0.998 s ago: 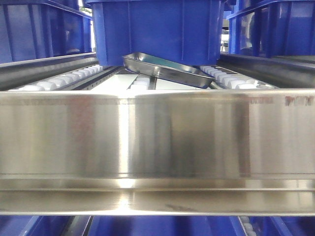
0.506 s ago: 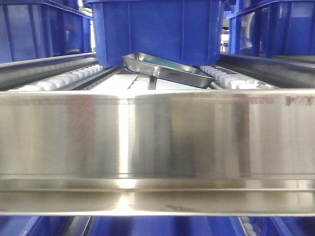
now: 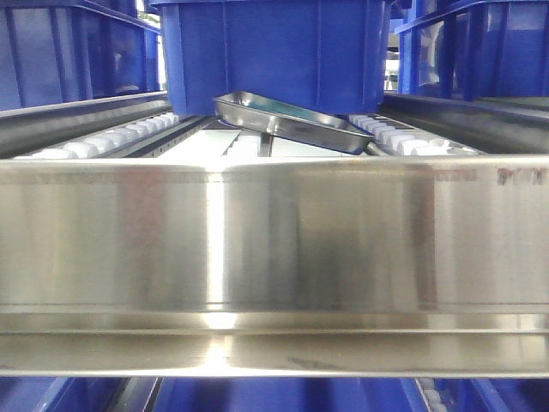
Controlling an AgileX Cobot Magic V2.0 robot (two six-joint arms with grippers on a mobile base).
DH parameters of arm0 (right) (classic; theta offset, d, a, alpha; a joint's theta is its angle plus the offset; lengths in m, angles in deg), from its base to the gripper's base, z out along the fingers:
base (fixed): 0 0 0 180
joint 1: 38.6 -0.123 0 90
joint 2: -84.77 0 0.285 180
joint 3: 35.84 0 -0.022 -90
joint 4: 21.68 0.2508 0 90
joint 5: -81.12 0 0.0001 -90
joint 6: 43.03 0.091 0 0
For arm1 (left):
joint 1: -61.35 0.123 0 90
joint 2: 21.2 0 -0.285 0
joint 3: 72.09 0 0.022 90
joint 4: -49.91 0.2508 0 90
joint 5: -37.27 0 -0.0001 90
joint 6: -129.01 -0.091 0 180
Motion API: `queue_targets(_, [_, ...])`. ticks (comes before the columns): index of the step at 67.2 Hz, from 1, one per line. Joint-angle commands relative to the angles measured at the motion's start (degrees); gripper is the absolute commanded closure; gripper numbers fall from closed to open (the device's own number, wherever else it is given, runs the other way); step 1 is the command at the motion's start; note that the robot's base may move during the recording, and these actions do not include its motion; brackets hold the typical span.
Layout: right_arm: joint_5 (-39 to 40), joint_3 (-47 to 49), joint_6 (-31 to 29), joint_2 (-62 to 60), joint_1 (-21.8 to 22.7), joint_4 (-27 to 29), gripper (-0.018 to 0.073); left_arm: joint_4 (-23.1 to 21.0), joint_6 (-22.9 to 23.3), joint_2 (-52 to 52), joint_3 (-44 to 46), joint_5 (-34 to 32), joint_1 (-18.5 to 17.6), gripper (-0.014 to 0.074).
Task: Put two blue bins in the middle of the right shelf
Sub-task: 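Back the base away from the shelf holding the bin in both grippers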
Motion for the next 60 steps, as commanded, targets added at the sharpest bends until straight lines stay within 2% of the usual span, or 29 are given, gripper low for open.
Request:
queue_targets(1, [2.76, 0.68, -0.96, -0.23, -0.18, 0.80, 0.0712, -3.36, -0.81, 0.77, 0.69, -4.04, -0.50, 0.0707])
queue_targets(60, [2.76, 0.68, -0.96, -0.23, -0.18, 0.80, 0.0712, -3.26, -0.81, 0.77, 0.69, -4.04, -0.50, 0.0707])
